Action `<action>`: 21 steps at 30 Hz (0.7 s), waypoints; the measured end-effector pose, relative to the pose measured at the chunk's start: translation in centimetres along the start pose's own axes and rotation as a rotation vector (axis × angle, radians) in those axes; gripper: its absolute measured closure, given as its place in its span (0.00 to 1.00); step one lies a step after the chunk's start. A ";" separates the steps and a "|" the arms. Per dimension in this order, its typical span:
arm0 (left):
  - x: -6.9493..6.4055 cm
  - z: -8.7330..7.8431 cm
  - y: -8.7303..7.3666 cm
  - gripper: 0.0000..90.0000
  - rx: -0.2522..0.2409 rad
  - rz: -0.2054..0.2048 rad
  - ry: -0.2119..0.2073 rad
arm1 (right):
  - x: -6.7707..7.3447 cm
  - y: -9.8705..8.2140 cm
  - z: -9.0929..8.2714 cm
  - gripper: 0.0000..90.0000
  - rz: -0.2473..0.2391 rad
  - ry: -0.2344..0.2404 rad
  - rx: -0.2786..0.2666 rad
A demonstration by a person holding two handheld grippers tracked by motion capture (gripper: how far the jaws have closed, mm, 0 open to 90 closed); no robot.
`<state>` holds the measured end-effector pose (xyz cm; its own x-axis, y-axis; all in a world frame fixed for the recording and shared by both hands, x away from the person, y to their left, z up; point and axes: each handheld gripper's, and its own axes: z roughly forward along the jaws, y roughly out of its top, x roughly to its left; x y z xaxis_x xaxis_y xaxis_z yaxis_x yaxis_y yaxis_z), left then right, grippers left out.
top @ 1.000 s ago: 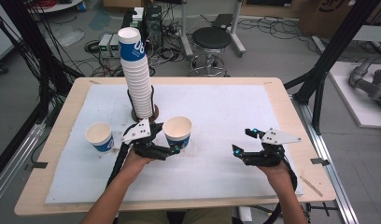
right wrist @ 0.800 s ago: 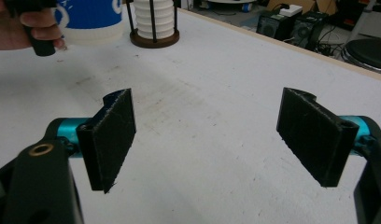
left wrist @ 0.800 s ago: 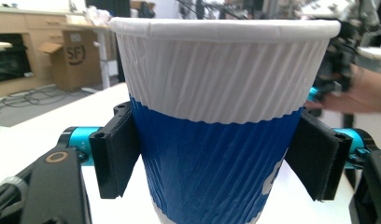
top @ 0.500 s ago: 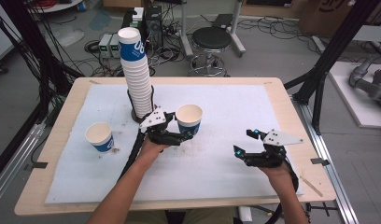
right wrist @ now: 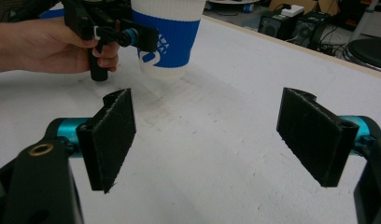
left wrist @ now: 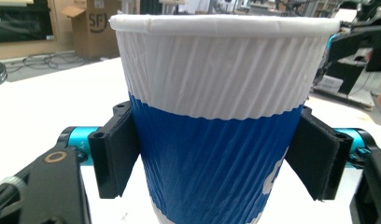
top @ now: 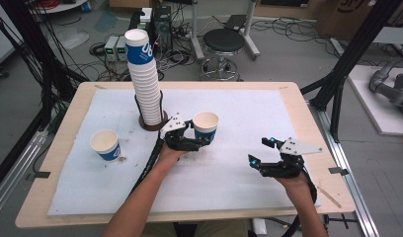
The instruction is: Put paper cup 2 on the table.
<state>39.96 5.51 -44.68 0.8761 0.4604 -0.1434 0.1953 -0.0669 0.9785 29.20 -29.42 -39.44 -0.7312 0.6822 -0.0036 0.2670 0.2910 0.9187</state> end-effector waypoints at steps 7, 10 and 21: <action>0.1 0.6 -0.6 0.27 0.057 -0.002 0.033 | 0.1 0.1 0.1 0.22 -0.005 0.003 -0.005; 0.0 1.0 -0.4 0.27 0.116 0.024 0.054 | 0.1 0.1 0.1 0.22 -0.005 0.005 -0.001; -0.8 2.0 0.0 0.28 0.260 0.053 0.097 | 0.1 0.0 -0.1 0.22 -0.002 0.004 -0.002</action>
<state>40.12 3.36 -44.86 0.8441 0.5321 -0.0661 0.2682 -0.3121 0.9114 29.04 -29.43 -39.40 -0.7339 0.6793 -0.0037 0.2644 0.2906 0.9196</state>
